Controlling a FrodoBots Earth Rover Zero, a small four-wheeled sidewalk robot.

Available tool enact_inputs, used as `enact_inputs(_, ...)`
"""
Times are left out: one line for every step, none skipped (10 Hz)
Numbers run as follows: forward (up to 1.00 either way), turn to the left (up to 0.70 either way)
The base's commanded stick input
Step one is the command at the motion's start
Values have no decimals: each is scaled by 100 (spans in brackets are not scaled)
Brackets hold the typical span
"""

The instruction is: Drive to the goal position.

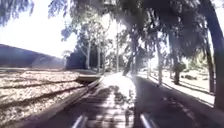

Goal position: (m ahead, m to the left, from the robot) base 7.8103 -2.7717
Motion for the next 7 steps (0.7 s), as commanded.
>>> enact_inputs(100,0)
enact_inputs(100,0)
enact_inputs(100,0)
enact_inputs(100,0)
enact_inputs(100,0)
enact_inputs(100,0)
enact_inputs(100,0)
